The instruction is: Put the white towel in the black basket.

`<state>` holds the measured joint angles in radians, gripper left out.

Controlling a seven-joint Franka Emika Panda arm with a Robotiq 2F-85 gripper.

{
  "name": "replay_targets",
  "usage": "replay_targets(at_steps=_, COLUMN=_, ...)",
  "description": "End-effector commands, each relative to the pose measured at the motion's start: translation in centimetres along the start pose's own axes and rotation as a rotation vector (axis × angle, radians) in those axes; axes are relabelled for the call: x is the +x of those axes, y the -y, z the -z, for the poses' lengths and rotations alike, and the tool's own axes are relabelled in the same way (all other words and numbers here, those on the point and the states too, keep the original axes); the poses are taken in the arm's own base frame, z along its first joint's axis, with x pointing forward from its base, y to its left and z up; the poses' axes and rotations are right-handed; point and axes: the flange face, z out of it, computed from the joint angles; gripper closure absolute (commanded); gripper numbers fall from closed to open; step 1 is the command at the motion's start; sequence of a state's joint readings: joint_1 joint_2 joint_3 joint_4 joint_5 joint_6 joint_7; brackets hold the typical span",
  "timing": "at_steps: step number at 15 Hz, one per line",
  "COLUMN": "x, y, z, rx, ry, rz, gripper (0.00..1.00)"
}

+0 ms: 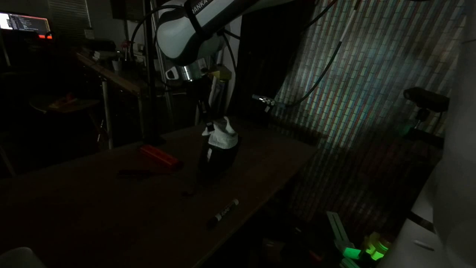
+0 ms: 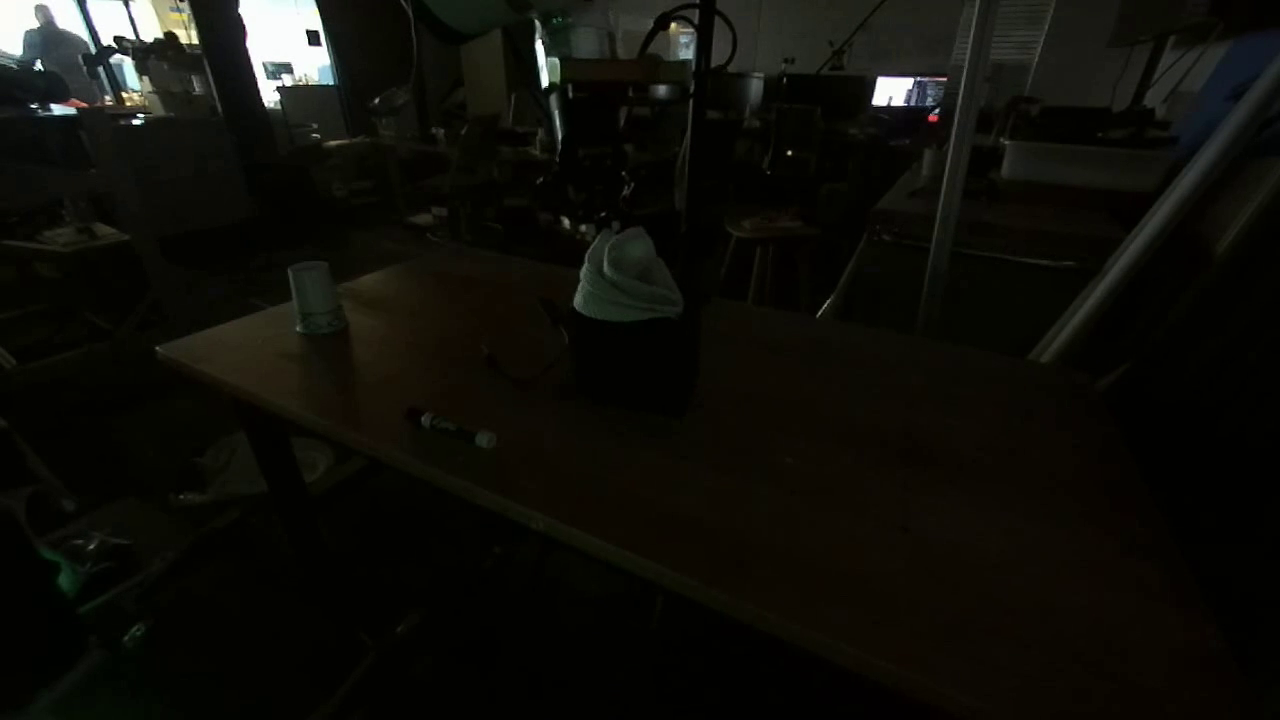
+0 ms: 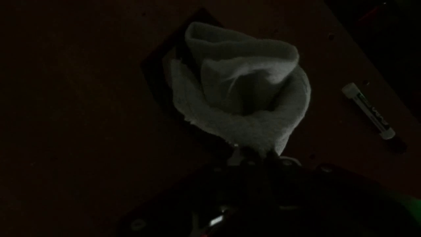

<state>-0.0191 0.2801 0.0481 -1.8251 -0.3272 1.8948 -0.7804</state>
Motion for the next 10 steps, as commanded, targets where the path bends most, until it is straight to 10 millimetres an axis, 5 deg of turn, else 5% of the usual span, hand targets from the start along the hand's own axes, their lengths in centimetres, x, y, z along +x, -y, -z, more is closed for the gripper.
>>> replay_targets(at_steps=1, x=0.0, y=0.3, z=1.5, rx=0.019, ry=-0.012, rz=0.006, gripper=0.97)
replay_targets(at_steps=10, x=-0.3, y=-0.5, z=1.8, rx=-0.012, ry=-0.054, rz=-0.029, gripper=0.98)
